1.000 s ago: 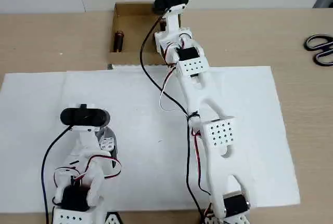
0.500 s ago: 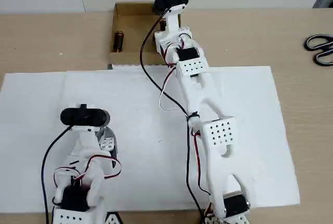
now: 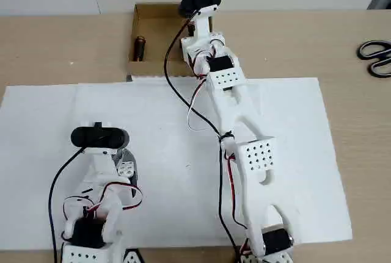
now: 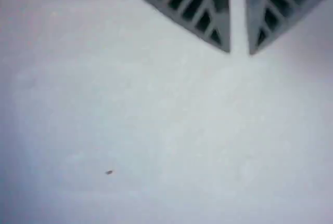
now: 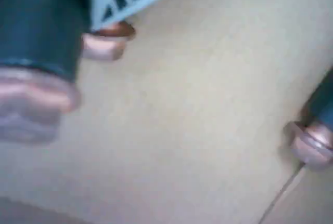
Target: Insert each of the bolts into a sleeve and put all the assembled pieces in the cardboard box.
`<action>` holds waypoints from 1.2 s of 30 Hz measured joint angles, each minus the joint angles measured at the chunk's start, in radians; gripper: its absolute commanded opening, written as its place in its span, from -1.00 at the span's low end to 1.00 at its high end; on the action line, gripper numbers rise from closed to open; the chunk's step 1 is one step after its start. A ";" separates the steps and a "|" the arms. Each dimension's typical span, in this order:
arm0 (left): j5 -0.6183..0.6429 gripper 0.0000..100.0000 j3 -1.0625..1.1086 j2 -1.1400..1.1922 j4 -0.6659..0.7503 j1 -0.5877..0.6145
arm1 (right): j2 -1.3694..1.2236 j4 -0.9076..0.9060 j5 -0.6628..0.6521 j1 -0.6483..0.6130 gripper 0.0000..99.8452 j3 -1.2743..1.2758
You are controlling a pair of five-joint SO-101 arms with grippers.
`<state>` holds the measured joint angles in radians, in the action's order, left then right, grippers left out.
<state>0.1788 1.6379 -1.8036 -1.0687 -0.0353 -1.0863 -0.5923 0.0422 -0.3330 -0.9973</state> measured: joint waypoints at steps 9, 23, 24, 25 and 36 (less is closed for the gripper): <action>0.000 -0.99 0.000 0.000 0.000 0.000 | 0.014 -0.074 0.000 -0.008 -0.50 -0.020; 0.000 -0.99 0.000 0.000 0.000 0.000 | 0.265 -0.365 0.000 -0.005 -0.50 -0.020; 0.000 -0.99 0.000 0.000 0.000 0.000 | 0.282 -0.396 0.000 -0.005 -0.50 -0.020; 0.000 -0.99 0.000 0.000 0.000 0.000 | 0.298 -0.427 0.000 -0.005 -0.50 -0.020; 0.000 -0.99 0.000 0.000 0.000 0.000 | 0.445 -0.689 0.000 -0.015 -0.69 -0.020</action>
<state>0.1788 1.6379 -1.8036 -1.0687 -0.0353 -0.6414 -1.2812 0.0422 -0.3483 -1.0173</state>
